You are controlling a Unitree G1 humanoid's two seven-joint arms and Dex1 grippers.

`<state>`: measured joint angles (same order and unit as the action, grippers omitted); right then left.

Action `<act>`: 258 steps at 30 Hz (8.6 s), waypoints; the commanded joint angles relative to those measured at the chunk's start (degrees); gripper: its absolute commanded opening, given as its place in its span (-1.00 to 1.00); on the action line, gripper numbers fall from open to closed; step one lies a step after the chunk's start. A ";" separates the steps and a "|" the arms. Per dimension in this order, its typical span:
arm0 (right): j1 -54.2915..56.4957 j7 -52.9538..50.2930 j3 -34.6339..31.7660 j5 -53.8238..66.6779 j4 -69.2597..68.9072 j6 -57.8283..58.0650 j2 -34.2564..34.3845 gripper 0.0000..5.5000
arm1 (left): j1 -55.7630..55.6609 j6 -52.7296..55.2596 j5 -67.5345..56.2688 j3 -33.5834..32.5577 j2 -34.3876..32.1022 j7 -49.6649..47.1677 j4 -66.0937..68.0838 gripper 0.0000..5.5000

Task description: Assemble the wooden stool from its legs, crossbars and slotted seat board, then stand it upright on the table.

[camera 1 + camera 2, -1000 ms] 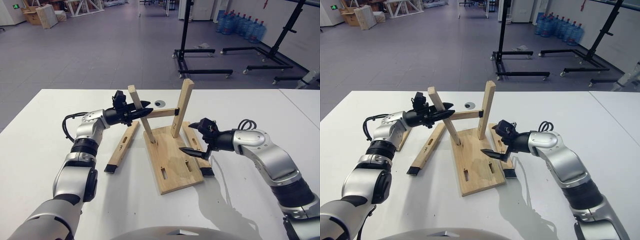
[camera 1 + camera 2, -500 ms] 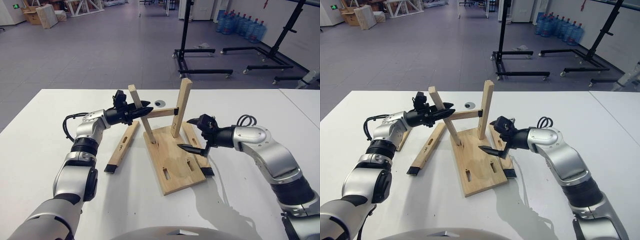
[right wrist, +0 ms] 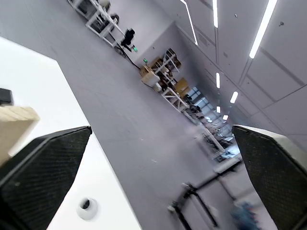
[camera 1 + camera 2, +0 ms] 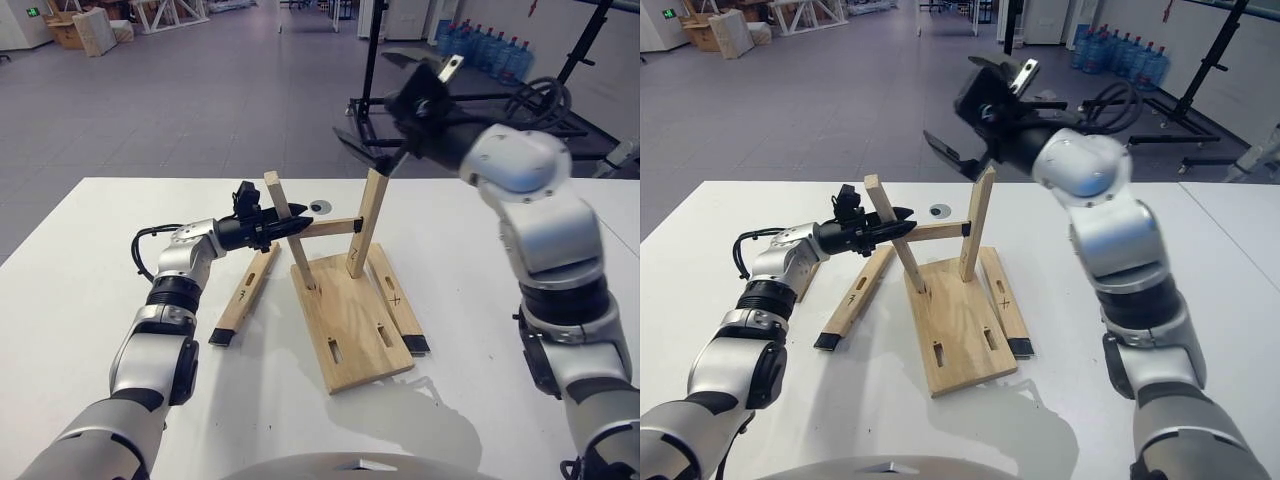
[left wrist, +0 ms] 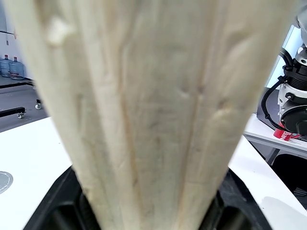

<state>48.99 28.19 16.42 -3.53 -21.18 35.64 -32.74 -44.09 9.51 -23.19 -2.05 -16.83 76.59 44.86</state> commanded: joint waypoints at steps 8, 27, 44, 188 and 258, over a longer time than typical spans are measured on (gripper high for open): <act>-4.95 0.30 10.45 -13.72 5.79 -5.00 1.83 0.96 | 0.99 0.93 1.33 1.08 0.66 -0.51 -1.93 -0.27; -17.82 -0.15 11.32 -17.76 18.98 -15.51 6.64 0.96 | 3.28 0.93 4.35 4.59 0.61 -1.37 -5.36 -0.27; -23.37 -0.85 11.17 -23.28 17.78 -18.36 6.81 0.96 | 4.02 10.79 5.40 8.77 4.21 -10.67 -5.86 -0.27; 9.33 -6.56 -40.38 15.76 30.51 15.28 5.69 0.96 | 4.39 37.56 -9.08 -18.30 -19.01 -48.51 -54.36 -0.54; 16.86 -39.51 -43.46 66.42 28.96 24.77 34.64 -0.86 | 2.22 42.29 -15.32 -6.27 -5.10 -58.96 -65.75 -0.15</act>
<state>66.69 -11.74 -27.88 63.43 8.42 60.95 3.22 -42.19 50.53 -38.03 -6.93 -21.90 18.98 -21.38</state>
